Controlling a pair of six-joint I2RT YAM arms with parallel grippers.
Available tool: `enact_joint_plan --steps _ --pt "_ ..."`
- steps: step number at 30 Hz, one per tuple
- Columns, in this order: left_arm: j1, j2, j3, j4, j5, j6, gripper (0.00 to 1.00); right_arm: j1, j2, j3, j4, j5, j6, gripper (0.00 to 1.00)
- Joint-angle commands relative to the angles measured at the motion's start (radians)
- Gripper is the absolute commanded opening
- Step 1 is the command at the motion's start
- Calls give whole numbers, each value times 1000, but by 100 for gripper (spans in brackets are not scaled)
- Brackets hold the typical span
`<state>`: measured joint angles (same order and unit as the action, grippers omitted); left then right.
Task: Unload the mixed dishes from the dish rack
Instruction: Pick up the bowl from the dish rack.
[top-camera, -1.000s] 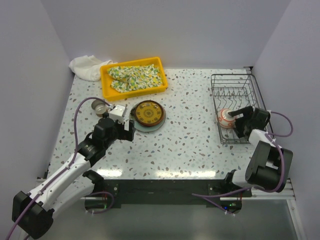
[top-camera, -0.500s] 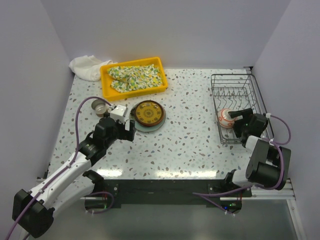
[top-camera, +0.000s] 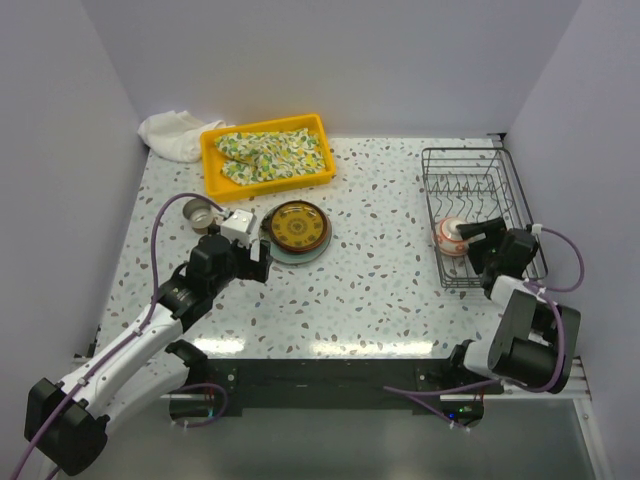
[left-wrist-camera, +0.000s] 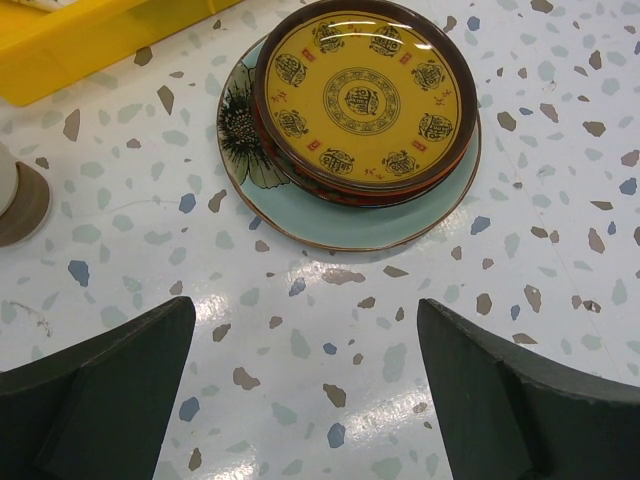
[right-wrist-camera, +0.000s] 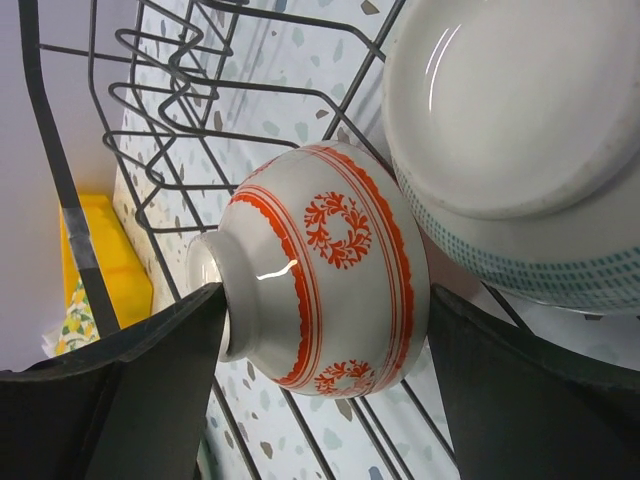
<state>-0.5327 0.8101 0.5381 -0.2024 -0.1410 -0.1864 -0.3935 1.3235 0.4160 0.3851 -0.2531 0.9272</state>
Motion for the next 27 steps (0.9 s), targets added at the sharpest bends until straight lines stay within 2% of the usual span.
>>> enact_joint_plan --steps 1,12,21,27 --pt "-1 0 10 51 9 22 98 4 -70 24 -63 15 -80 57" --pt "-1 0 8 49 4 22 98 2 -193 86 -213 -3 -202 24" --pt "-1 9 10 47 1 21 98 7 -288 205 -386 5 -364 19" --pt "-1 17 10 47 0 18 98 70 -329 308 -514 78 -510 19"
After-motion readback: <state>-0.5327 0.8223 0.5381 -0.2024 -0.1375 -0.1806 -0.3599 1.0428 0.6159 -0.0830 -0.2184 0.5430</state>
